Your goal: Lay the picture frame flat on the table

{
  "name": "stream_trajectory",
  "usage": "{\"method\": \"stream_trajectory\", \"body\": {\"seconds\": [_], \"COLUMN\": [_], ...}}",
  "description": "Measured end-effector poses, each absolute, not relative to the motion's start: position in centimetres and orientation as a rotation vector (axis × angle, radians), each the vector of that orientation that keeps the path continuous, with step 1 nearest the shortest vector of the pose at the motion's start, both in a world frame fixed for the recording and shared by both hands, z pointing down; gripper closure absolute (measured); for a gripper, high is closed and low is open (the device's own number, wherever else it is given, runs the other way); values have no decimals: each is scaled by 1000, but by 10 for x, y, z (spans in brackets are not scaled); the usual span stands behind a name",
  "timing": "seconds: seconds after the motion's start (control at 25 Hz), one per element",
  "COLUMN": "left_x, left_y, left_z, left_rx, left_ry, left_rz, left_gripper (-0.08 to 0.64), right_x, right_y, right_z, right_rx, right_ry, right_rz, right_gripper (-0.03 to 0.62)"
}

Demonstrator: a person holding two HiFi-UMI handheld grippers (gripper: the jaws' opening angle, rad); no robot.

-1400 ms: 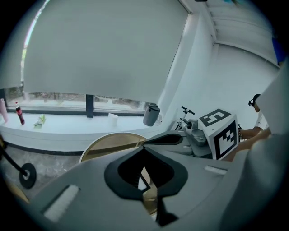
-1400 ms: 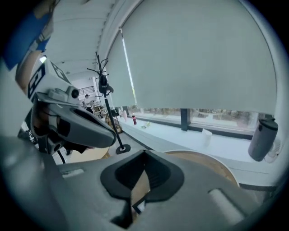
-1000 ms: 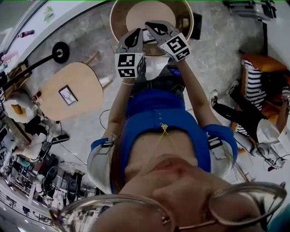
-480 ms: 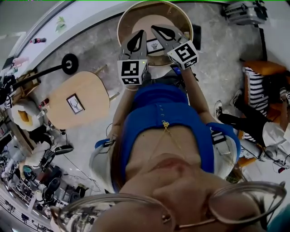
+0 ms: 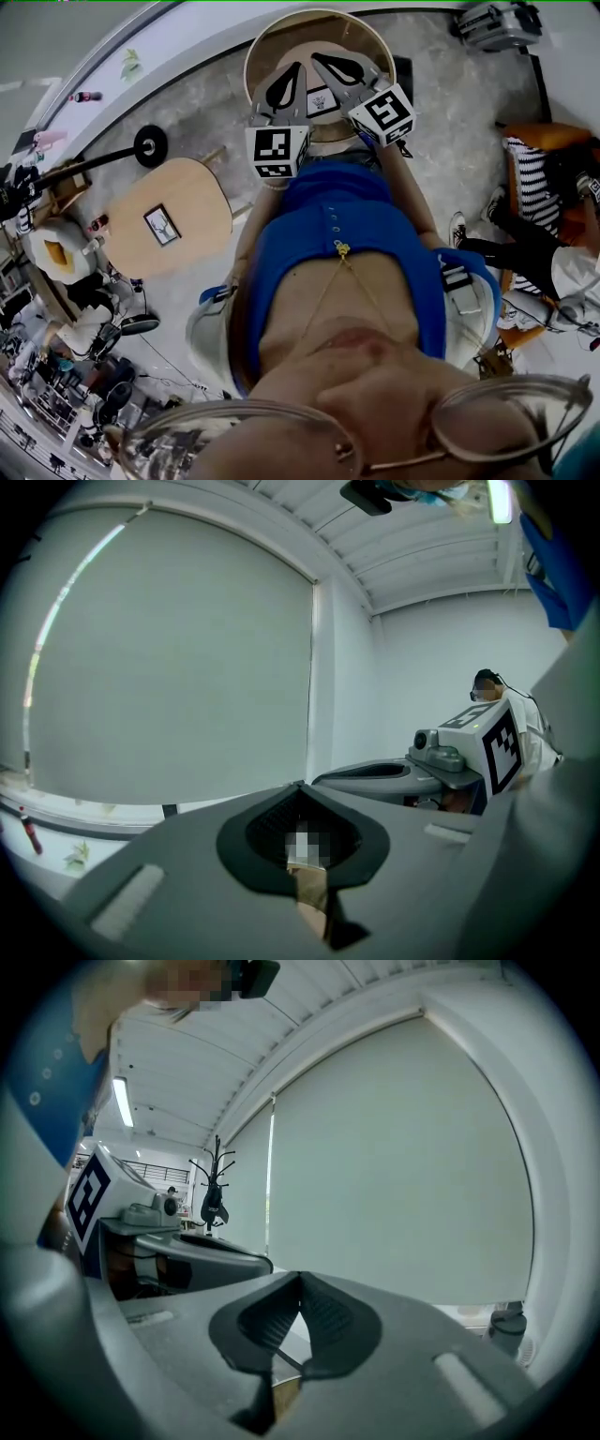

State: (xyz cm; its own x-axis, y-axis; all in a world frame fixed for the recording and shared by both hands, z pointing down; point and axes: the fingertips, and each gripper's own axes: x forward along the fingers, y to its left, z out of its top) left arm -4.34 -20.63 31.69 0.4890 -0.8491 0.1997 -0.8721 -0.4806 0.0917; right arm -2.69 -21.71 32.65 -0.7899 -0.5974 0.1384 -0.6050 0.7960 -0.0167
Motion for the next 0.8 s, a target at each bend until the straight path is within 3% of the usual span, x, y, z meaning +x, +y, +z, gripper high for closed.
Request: {"method": "stream_trajectory", "body": {"seconds": [0.8], "left_x": [-42], "left_y": [-210], "left_z": [318], "left_rx": [2560], "left_ry": [-1484], "left_rz": [206], "left_gripper": [563], "right_x": [-20], "right_y": [-220], "right_z": [323], "right_rx": [982], "right_ry": [-2859], "right_rz": [98], "right_gripper": [592]}}
